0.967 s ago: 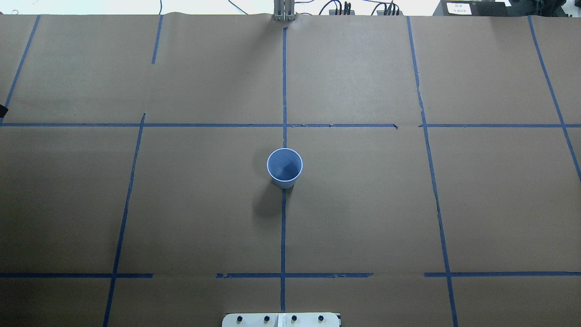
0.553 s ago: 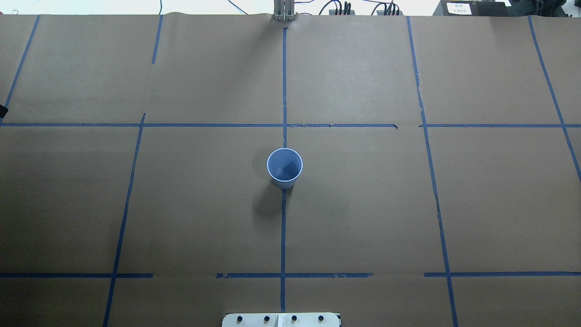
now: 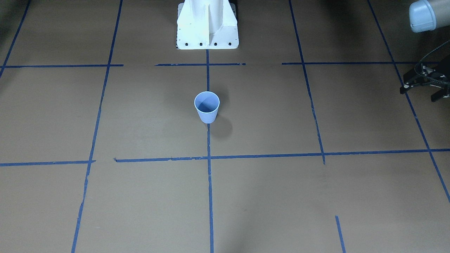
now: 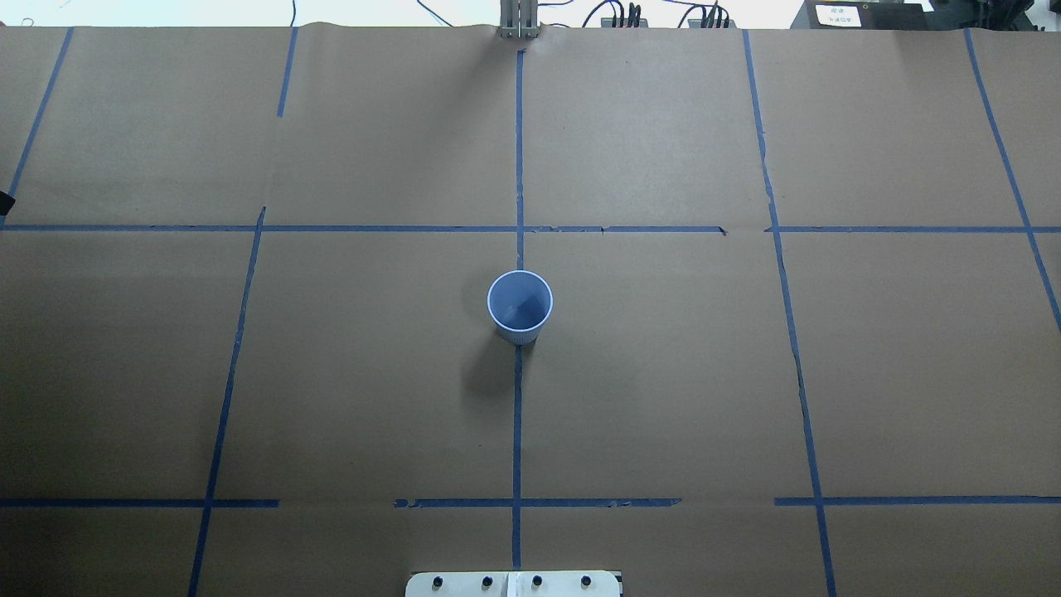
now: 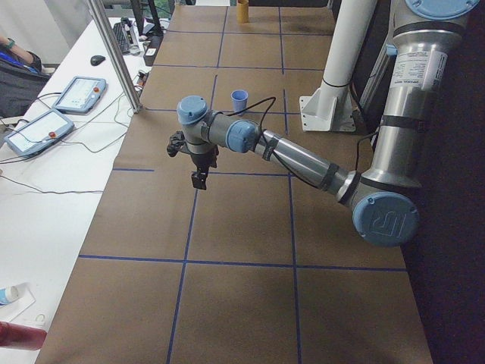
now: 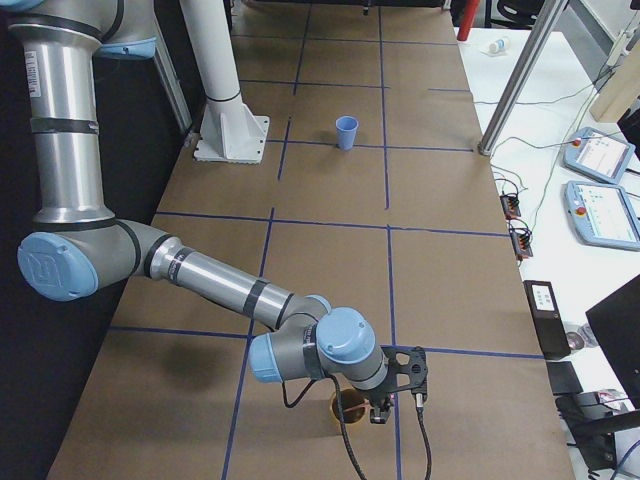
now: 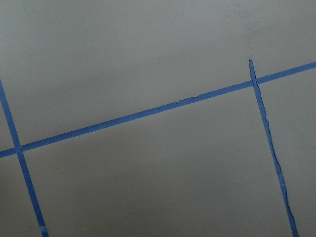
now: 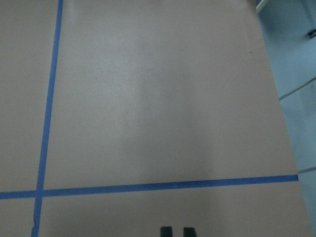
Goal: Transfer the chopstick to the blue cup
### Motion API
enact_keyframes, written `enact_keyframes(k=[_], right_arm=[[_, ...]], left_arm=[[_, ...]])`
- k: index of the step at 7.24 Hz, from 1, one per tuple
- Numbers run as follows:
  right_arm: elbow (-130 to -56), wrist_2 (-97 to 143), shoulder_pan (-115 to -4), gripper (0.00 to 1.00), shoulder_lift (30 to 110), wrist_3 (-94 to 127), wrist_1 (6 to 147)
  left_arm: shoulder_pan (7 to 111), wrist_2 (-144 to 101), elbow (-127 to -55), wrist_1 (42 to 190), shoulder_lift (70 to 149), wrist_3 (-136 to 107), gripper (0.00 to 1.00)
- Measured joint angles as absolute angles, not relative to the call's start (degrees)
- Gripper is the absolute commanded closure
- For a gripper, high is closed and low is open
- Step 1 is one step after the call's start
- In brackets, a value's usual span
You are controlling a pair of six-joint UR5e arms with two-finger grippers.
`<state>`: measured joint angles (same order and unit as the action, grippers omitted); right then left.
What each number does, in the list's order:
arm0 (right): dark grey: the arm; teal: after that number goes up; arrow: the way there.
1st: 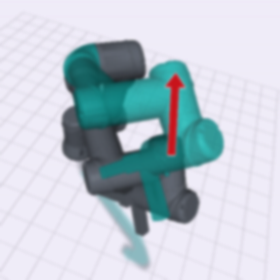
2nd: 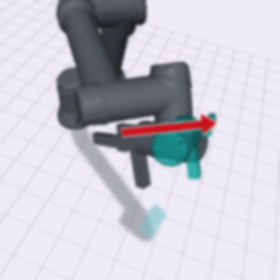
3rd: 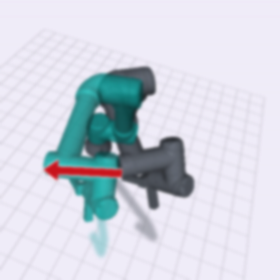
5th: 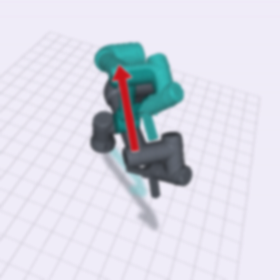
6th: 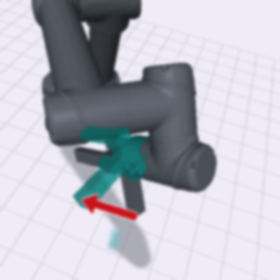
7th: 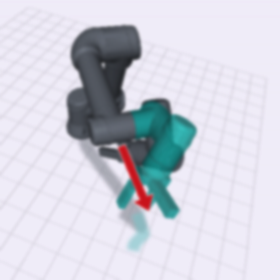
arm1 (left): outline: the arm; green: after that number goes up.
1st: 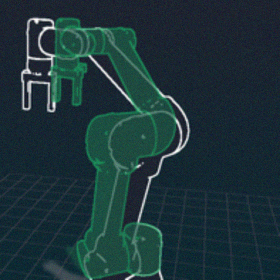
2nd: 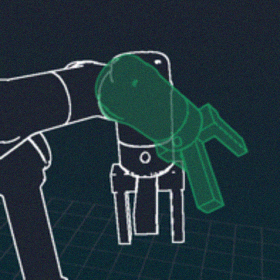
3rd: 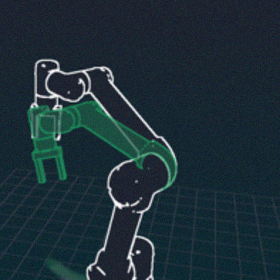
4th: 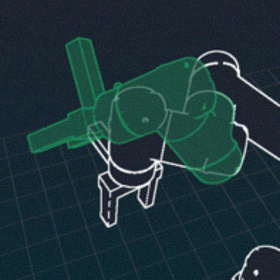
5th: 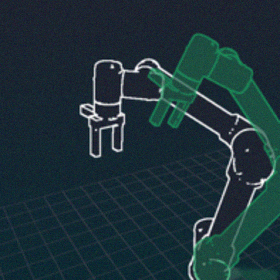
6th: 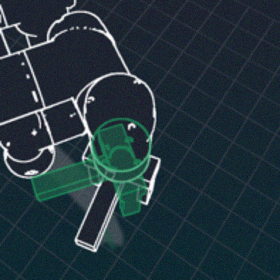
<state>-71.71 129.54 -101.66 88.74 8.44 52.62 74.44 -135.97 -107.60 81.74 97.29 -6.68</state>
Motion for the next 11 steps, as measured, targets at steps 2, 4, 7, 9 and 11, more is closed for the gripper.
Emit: enact_keyframes(k=[2, 4, 7, 9, 11], right_arm=[[-75.0, 129.7, -105.6, 1.0, 88.7, 8.2, 50.5], [-80.7, 130.7, -109.3, 1.0, 88.8, 8.2, 52.3], [-88.4, 132.8, -111.3, 1.0, 89.8, 8.2, 60.7], [-92.4, 135.7, -107.5, 1.0, 89.2, 8.7, 68.2], [-95.7, 137.9, -98.5, 1.0, 87.2, 9.1, 74.6]], left_arm=[[74.4, -136.0, -107.6, 81.7, 97.3, -6.9, 0.0], [74.4, -136.0, -107.7, 81.8, 97.4, -7.5, 0.0], [74.4, -136.0, -107.9, 81.8, 97.4, -7.9, 0.0], [74.4, -136.1, -108.0, 81.8, 97.4, -8.0, 0.0], [74.5, -135.8, -108.1, 81.8, 96.0, -9.5, 0.0]])
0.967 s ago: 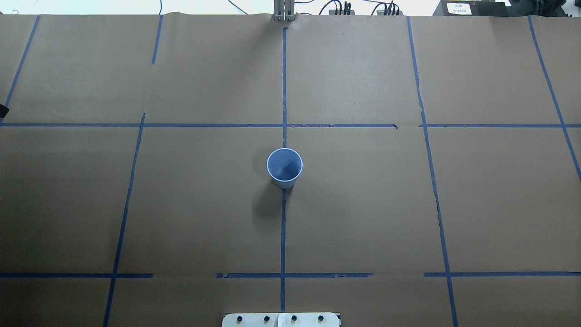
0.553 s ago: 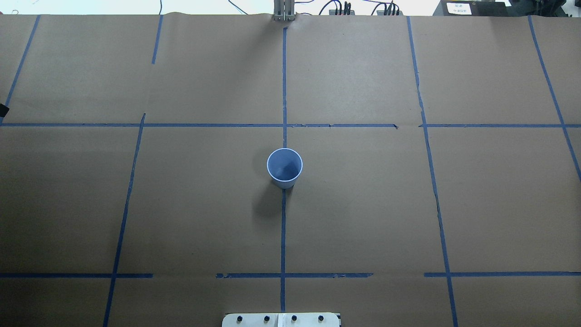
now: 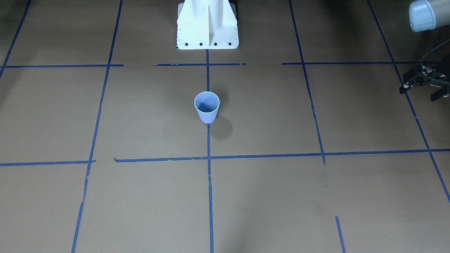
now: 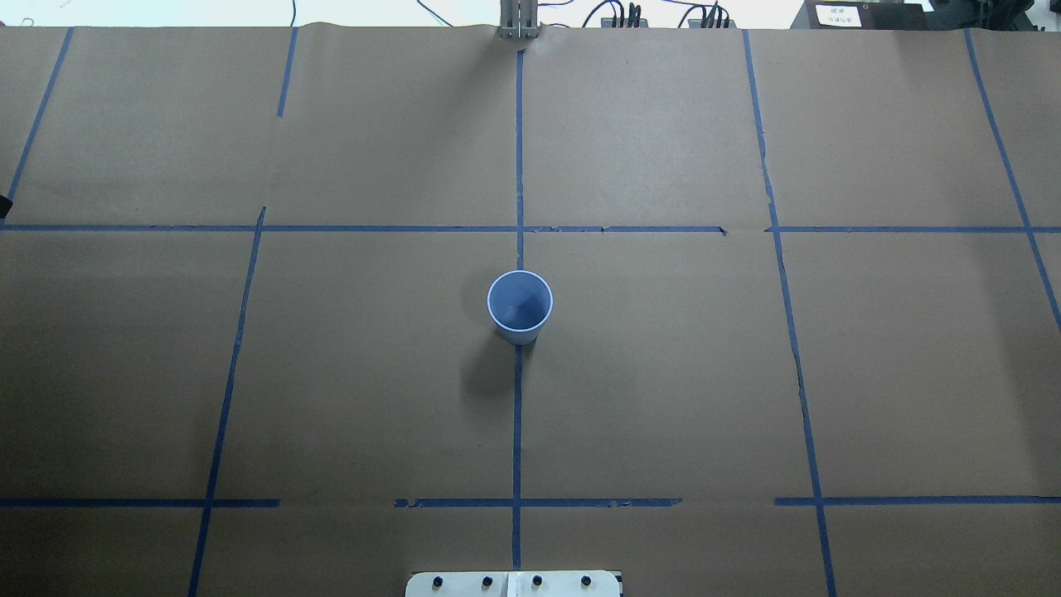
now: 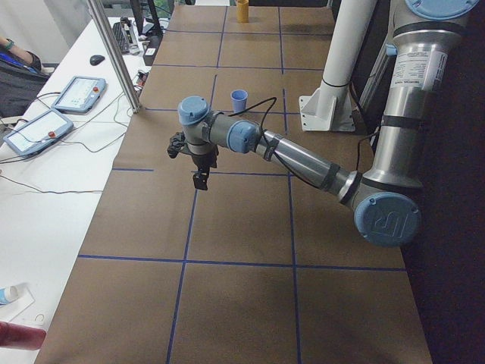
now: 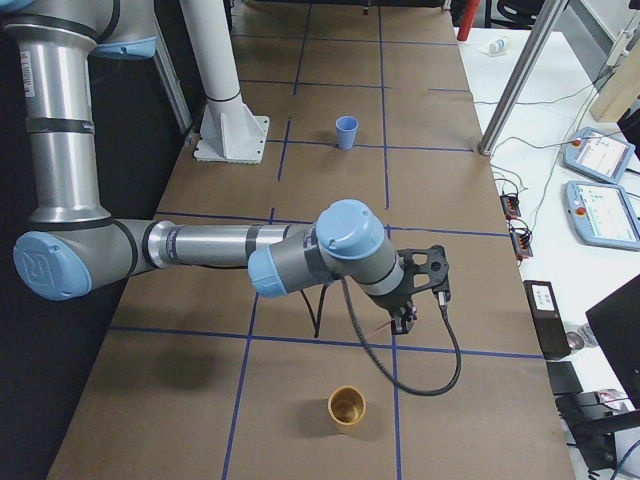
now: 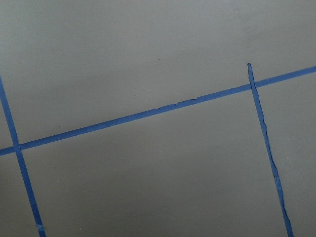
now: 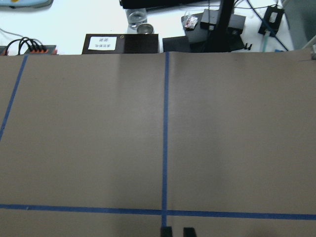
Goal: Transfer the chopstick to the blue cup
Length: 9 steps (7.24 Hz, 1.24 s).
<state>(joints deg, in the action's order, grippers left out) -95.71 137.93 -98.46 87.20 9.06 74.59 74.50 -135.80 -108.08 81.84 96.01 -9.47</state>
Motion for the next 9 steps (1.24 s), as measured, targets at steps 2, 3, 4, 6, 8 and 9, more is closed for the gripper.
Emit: enact_keyframes(k=[2, 3, 4, 6, 8, 9], right_arm=[[-97.0, 138.5, -89.4, 1.0, 82.6, 9.2, 80.2], [-97.9, 138.9, -85.7, 1.0, 79.4, 11.0, 84.4], [-99.9, 139.1, -82.1, 1.0, 76.0, 15.9, 88.9], [-104.5, 138.6, -74.4, 1.0, 70.2, 31.2, 92.8], [-106.5, 136.9, -67.7, 1.0, 64.2, 46.0, 93.4], [-107.6, 134.9, -64.2, 1.0, 61.7, 52.5, 93.5]], left_arm=[[74.9, -135.6, -107.7, 82.4, 93.4, -10.1, 0.0], [75.4, -135.7, -107.8, 82.6, 92.9, -10.1, 0.0], [76.2, -135.6, -107.7, 82.6, 92.6, -9.6, 0.0], [80.1, -135.4, -106.3, 82.1, 92.0, -3.5, 0.0], [84.0, -135.5, -101.5, 81.9, 92.1, 5.3, 0.0], [84.9, -135.6, -100.0, 81.9, 92.3, 7.2, 0.0]])
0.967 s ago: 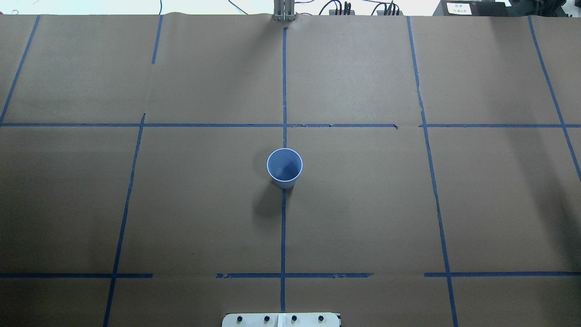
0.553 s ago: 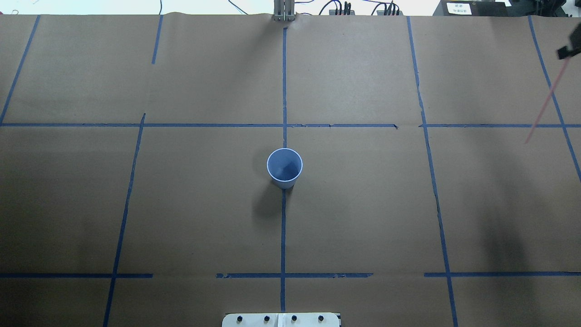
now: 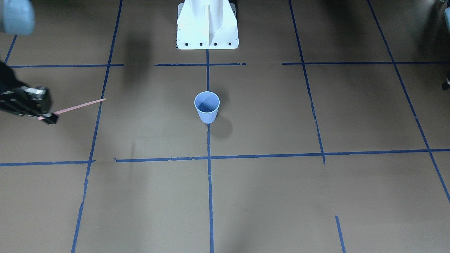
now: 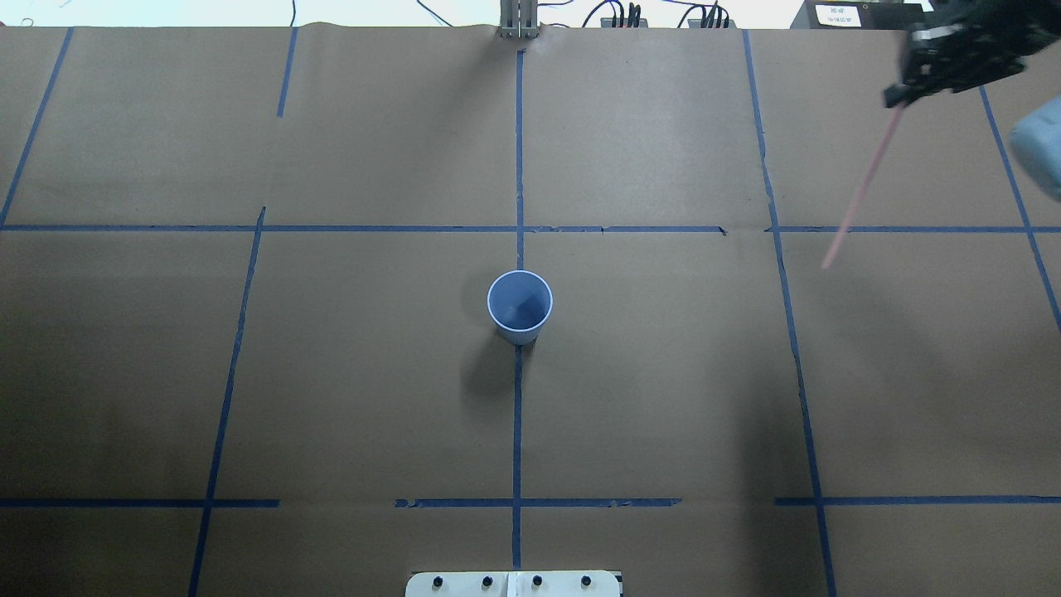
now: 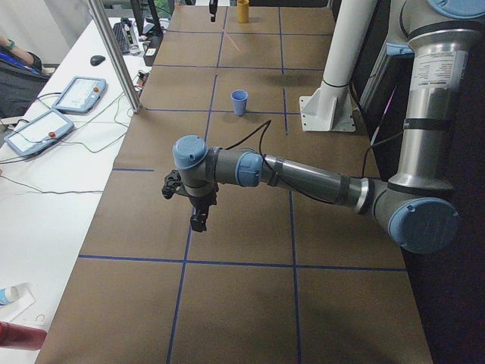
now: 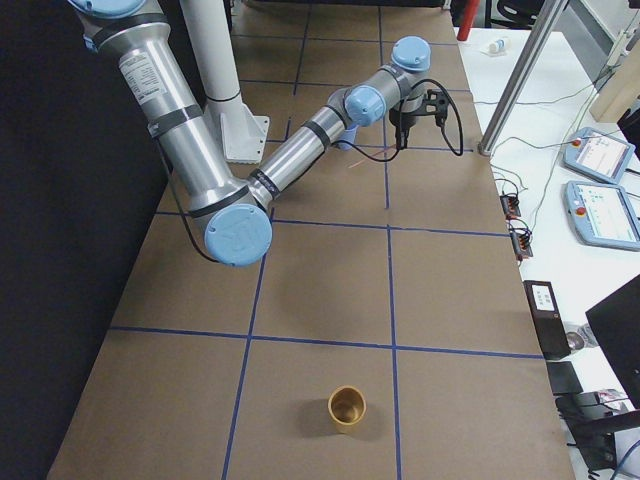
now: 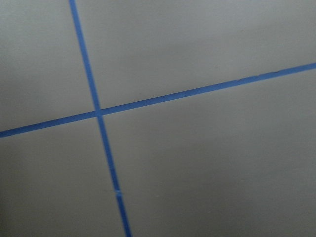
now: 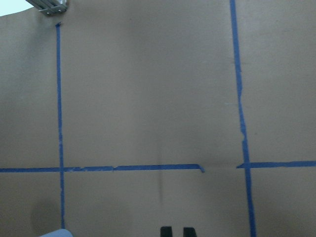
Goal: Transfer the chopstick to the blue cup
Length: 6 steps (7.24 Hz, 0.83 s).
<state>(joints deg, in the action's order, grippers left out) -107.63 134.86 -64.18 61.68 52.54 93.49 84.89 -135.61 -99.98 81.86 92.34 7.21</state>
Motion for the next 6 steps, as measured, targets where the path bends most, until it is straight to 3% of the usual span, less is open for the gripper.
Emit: enact_keyframes(k=[6], right_arm=[[-106.1, 115.7, -44.9, 1.0, 44.4, 76.4, 101.1]], left_arm=[[85.3, -135.8, -98.8, 81.8, 93.2, 7.7, 0.0]])
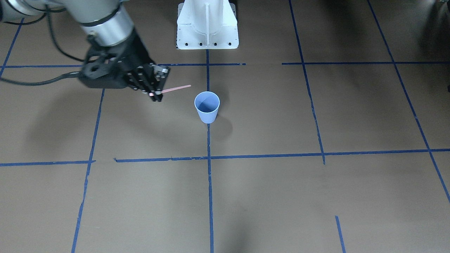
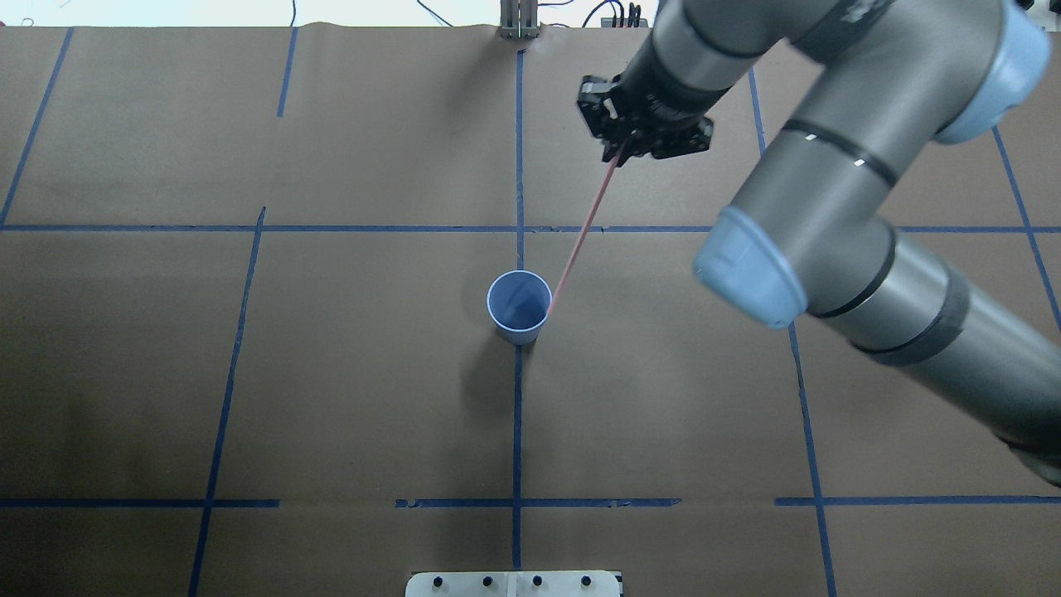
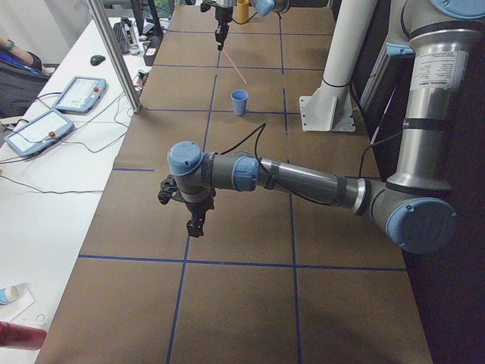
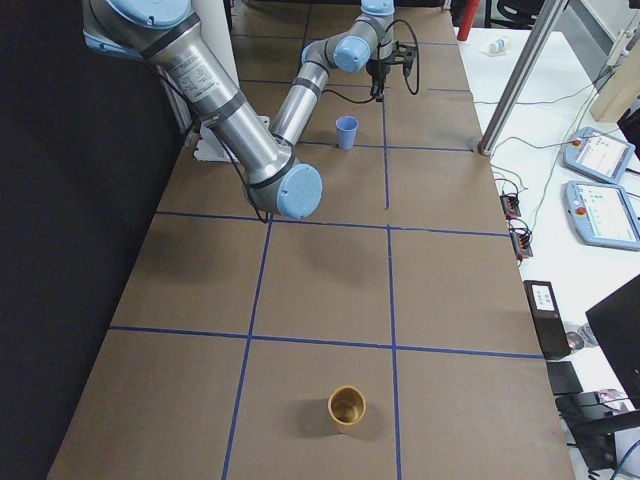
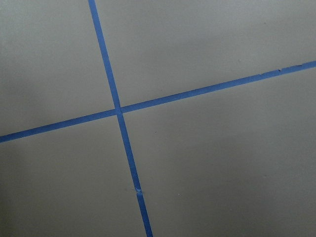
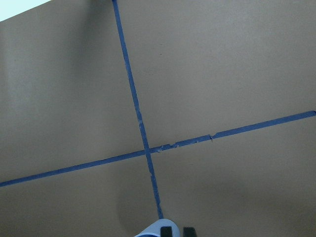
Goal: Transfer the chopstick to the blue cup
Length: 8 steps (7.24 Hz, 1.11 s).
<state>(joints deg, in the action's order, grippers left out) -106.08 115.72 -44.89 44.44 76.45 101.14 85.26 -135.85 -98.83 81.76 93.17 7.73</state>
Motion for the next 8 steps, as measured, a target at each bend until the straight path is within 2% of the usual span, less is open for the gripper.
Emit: enact_keyframes(k=[4, 8], right_arm=[[-100.2, 110.0, -41.9, 1.0, 40.9, 77.8, 101.2], [-97.5, 106.1, -37.8, 1.0, 40.4, 78.8, 100.9]], left_arm=[[85.3, -136.0, -98.9, 81.8, 93.3, 7.7, 0.0], [85.2, -136.0, -98.8, 81.8, 93.3, 7.7, 0.0]])
